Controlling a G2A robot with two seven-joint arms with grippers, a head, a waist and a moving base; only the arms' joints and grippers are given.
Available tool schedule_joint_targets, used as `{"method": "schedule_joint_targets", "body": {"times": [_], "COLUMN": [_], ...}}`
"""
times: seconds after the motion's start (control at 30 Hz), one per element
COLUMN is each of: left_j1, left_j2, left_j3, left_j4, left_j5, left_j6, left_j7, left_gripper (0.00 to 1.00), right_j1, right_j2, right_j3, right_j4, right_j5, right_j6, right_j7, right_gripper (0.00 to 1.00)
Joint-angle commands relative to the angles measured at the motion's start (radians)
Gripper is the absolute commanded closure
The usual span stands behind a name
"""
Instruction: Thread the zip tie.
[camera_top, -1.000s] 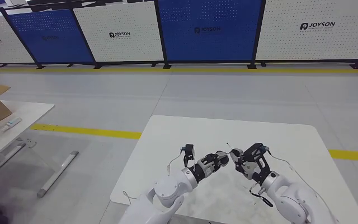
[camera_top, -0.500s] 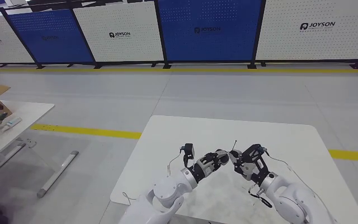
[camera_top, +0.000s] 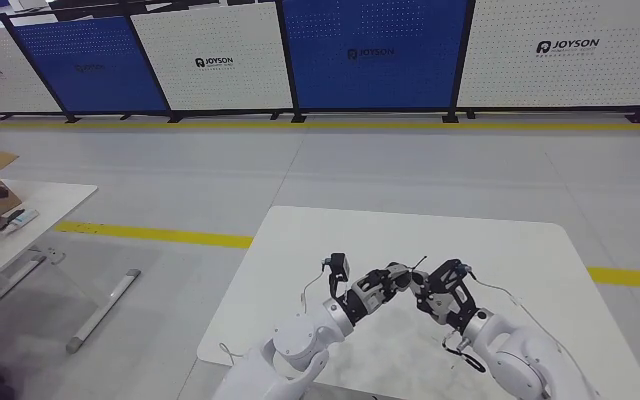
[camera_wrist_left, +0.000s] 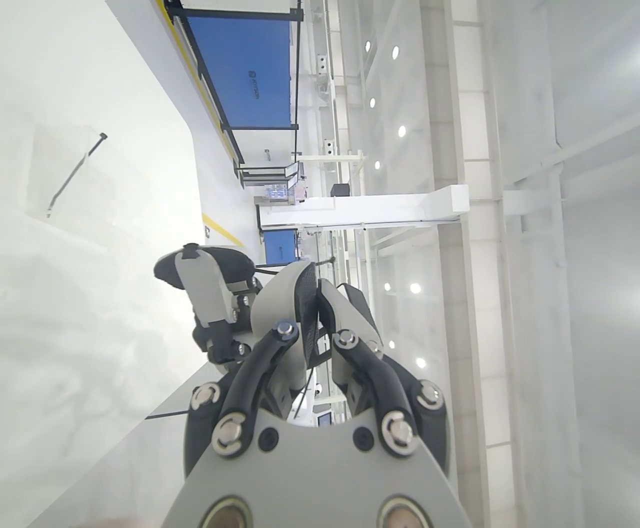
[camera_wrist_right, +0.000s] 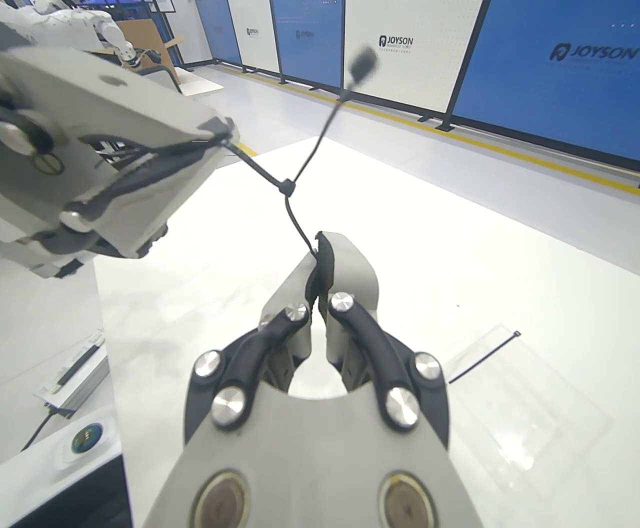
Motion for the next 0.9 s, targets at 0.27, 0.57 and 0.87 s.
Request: {"method": "schedule_joint_targets", "body": {"times": [0.27,0.57,0.87], "left_j1": [-0.002,0.003,0.009], "left_j2": [0.000,0.001,0.001], "left_j3": [-0.006,-0.011,-0.013], "left_j4": [-0.011,-0.019,-0.027], "left_j5": [-0.009,-0.013,-0.011], "left_j6": [-0.004,-0.008,-0.015], "left_j7": [0.005,0.009,0.010], "left_gripper": [1.00,1.00,1.00], "right_j1": [0.002,0.009,0.015], "right_j2": [0.007,0.014,0.019], "right_j3": [-0.009,-0.024,-0.037], "right_j4": [0.005,0.017,0.025], "right_j5": [0.008,0.016,0.016], "right_j6": [0.000,0.000,0.000], "right_j7": [0.006,0.001,-0.004], "right_gripper": [1.00,1.00,1.00]}}
